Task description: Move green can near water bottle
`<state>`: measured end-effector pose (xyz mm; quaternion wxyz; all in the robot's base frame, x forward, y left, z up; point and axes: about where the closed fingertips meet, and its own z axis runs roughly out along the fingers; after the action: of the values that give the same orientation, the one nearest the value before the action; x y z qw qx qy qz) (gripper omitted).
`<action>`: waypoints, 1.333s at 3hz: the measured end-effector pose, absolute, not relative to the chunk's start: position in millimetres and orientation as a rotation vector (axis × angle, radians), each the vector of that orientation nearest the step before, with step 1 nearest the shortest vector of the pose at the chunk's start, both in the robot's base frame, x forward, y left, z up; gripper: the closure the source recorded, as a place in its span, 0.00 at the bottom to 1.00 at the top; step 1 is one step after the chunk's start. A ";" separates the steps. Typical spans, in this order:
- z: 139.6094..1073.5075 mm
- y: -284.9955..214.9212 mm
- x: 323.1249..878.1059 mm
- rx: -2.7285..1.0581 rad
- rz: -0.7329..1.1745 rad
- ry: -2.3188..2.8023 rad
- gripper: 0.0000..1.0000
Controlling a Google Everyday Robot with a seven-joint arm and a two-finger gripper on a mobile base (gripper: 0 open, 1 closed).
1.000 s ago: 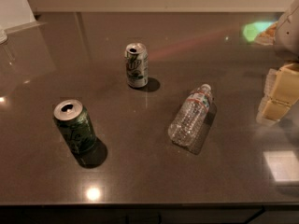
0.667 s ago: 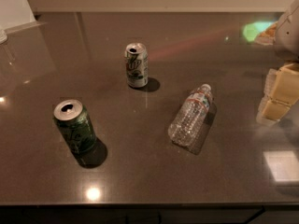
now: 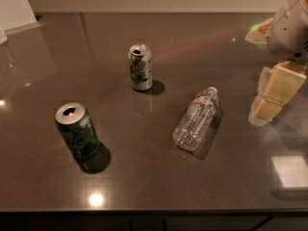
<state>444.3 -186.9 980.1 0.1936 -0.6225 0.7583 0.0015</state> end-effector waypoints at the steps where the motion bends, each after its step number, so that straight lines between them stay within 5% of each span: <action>1: 980.7 -143.8 449.5 -1.778 0.102 2.010 0.00; 4: 959.6 -18.3 450.1 -1.852 0.276 1.775 0.00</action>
Offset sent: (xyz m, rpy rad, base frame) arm 0.0089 0.1400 -0.0102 0.2394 -0.0474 0.2452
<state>450.1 -18.3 959.6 0.2772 -0.6896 0.6610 0.1028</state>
